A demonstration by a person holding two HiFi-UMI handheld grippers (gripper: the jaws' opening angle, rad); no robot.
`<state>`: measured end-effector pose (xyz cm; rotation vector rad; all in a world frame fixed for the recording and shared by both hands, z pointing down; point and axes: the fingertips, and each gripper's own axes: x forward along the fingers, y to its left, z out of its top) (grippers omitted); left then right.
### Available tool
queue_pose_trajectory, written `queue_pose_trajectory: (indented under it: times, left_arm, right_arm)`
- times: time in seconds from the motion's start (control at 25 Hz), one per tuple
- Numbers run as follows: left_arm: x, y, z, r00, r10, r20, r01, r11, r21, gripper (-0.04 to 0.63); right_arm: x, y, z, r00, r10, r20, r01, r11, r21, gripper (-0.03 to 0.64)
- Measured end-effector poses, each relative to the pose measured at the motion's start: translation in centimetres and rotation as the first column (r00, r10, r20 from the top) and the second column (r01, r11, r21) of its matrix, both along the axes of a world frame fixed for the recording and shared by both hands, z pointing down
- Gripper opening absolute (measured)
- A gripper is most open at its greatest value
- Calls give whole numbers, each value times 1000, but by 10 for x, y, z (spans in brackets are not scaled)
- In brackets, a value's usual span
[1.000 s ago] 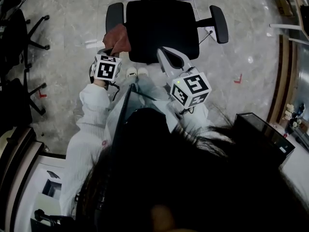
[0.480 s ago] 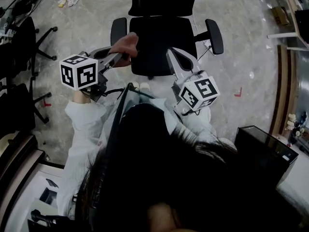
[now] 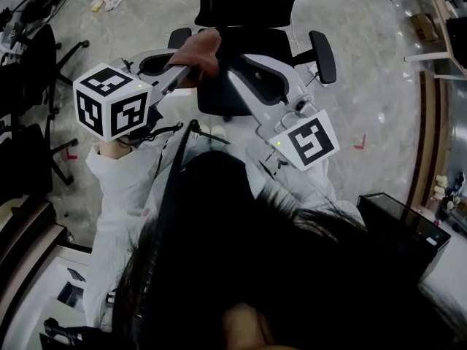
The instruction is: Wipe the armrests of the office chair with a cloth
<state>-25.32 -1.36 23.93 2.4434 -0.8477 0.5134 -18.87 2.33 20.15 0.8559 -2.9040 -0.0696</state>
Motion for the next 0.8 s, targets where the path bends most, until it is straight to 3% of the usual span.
queue_pose_trajectory:
  times: [0.16,0.28,0.36,0.44,0.56,0.8]
  left_arm:
    - [2,-6,-3,999,-7,50,6,1000,20,25]
    - [5,-4,-2,994,2,112,-6,999,33,25]
    - [6,-2,0,987,10,158,-16,999,40,25]
    - [7,2,2,975,20,220,-31,998,49,25]
    - [7,6,6,949,41,312,-61,997,56,25]
    - [17,13,6,933,75,353,-104,993,64,25]
  right_arm:
    - [-22,6,-4,984,-88,-157,103,991,88,197]
    - [-33,6,10,938,-87,-337,139,982,132,212]
    - [-41,4,16,909,-75,-410,155,974,167,212]
    - [-48,2,22,891,-59,-449,160,969,190,212]
    - [-49,-3,27,896,-58,-441,148,974,173,212]
    - [-50,-7,51,852,-42,-523,151,974,168,212]
